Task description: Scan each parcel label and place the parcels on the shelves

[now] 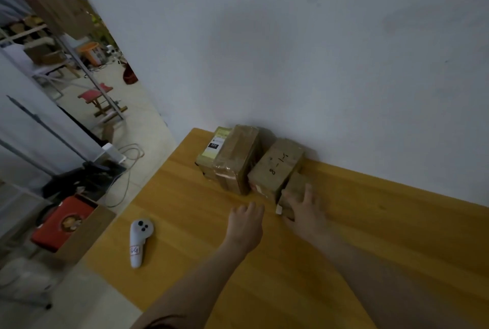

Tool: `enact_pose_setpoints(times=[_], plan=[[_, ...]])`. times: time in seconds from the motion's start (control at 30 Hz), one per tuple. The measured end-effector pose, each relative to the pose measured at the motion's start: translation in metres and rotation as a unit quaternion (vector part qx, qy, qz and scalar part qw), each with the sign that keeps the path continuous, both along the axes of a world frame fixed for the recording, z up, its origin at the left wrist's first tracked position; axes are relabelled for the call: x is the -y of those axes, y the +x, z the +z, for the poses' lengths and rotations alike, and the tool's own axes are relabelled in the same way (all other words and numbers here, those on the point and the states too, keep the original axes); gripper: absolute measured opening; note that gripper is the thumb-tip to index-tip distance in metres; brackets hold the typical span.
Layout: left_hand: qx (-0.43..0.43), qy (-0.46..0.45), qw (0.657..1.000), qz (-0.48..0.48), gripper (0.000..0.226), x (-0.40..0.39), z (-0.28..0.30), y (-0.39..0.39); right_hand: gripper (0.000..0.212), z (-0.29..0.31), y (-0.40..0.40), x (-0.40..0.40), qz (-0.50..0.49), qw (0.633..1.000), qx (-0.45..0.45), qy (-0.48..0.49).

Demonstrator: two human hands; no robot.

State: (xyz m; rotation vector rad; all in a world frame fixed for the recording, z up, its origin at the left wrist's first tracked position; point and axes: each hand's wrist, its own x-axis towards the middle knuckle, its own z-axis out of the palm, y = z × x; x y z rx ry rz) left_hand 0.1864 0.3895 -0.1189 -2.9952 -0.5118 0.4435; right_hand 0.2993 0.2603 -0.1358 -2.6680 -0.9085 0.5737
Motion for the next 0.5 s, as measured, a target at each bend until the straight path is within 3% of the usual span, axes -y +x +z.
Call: enact_pose_setpoints(times=[0.23, 0.5], plan=[[-0.008, 0.001, 1.000, -0.014, 0.052, -0.028, -0.018, -0.002, 0.066, -0.025, 0.005, -0.022, -0.041, 0.999, -0.035, 0.002], [-0.021, 0.011, 0.999, -0.022, 0.055, -0.041, -0.023, -0.014, 0.046, -0.024, -0.005, -0.022, -0.146, 0.987, -0.024, 0.059]])
